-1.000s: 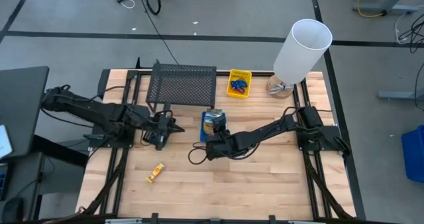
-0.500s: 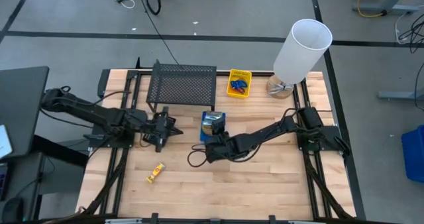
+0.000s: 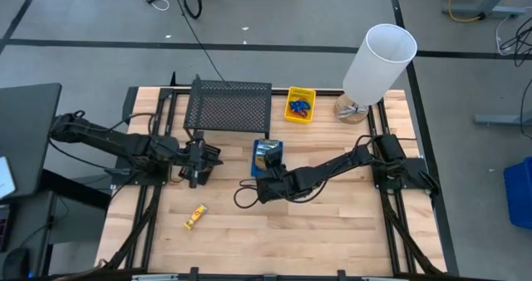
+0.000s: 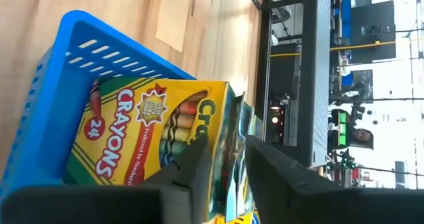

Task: Pick & Place Office Desk Supplies
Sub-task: Put the large yellow crayon box into the blue bin, then put the small yellow crayon box into the blue bin

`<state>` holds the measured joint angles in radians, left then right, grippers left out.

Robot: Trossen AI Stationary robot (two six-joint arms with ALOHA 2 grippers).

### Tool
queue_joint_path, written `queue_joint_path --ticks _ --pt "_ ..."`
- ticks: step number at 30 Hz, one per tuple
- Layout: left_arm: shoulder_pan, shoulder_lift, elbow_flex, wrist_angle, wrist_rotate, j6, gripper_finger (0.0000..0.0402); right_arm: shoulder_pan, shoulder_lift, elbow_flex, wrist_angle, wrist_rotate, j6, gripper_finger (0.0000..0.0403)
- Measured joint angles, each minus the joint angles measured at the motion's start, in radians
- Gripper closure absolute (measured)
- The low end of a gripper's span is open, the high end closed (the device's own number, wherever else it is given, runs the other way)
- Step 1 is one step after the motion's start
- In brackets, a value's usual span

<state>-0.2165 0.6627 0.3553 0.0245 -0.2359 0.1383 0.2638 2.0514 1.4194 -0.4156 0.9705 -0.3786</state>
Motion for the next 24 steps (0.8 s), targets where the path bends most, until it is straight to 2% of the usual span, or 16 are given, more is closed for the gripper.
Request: queue_joint_path --ticks 6,9,11,15,20,24 --pt "0.0 -0.031 0.0 -0.04 0.0 0.0 0.0396 0.008 -0.043 0.001 0.004 0.032 0.006 0.0239" --pt "0.0 -0.049 0.0 -0.088 0.0 -0.005 0.0396 0.018 -0.076 0.002 0.024 0.04 0.007 0.0224" --pt "0.0 -0.061 0.0 -0.126 0.0 -0.024 0.0396 0.026 -0.1 0.002 0.035 0.004 0.007 0.0219" --pt "0.0 -0.086 0.0 -0.199 0.0 -0.072 0.0396 0.038 -0.134 0.003 0.087 -0.133 0.008 0.0218" --pt "0.0 -0.106 0.0 -0.244 0.0 -0.149 0.0396 0.038 -0.137 0.003 0.141 -0.416 0.027 0.0218" --pt "0.0 -0.114 -0.001 -0.257 -0.001 -0.179 0.0396 0.038 -0.137 0.003 0.188 -0.559 0.029 0.0217"
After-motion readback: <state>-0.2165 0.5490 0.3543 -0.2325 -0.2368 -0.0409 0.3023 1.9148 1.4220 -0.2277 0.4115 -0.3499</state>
